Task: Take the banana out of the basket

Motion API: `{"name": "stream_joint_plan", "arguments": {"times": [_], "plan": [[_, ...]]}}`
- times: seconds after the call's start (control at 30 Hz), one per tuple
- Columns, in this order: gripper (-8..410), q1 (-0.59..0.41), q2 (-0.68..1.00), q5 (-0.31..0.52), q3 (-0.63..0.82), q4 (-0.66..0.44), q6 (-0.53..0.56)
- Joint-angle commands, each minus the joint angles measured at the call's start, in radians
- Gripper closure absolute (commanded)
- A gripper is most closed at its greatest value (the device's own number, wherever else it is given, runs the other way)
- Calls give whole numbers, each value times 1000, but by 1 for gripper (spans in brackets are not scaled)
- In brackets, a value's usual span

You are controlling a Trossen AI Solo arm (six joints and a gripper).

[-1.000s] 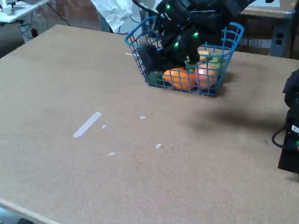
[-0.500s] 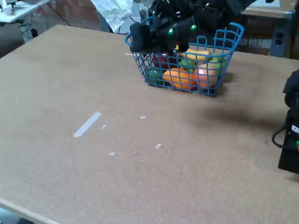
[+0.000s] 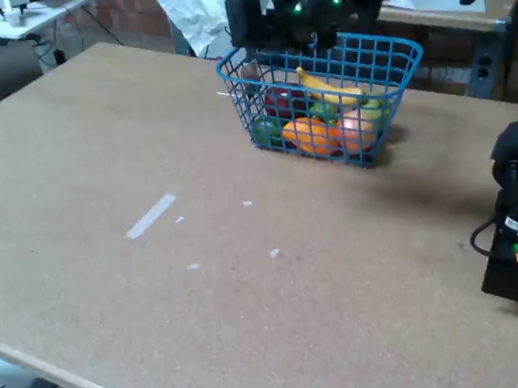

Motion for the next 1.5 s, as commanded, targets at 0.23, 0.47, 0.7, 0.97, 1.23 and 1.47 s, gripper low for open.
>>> {"name": "stream_joint_plan", "arguments": {"times": [0.23, 0.47, 0.7, 0.97, 1.23, 1.47], "plan": [[181, -121, 6, 195, 262, -320, -64], [129, -268, 35, 180, 261, -329, -104], [62, -351, 122, 140, 261, -297, -169], [41, -384, 250, 142, 267, -255, -277], [41, -412, 382, 141, 324, -283, -280], [41, -450, 449, 142, 352, -308, -275]]}}
